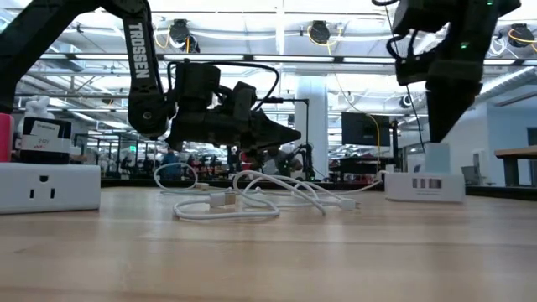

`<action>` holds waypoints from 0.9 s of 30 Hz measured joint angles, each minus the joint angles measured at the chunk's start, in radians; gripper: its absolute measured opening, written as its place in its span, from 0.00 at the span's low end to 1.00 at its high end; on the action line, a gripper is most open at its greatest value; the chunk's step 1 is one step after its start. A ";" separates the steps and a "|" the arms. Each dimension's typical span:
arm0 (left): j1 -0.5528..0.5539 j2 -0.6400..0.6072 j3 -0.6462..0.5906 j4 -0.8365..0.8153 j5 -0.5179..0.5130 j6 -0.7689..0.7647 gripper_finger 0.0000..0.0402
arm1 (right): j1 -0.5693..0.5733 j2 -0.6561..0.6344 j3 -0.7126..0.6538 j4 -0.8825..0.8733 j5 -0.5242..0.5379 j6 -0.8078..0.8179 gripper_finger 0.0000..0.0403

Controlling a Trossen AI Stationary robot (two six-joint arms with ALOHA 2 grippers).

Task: Insert USB
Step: Insert the blue charger adapter into the top white outlet extension, then insert the top left white charger cable into the pink adapter charger

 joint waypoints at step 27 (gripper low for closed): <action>0.024 -0.207 0.000 -0.175 0.046 0.110 0.01 | -0.057 -0.044 0.007 0.641 -0.023 -0.298 0.05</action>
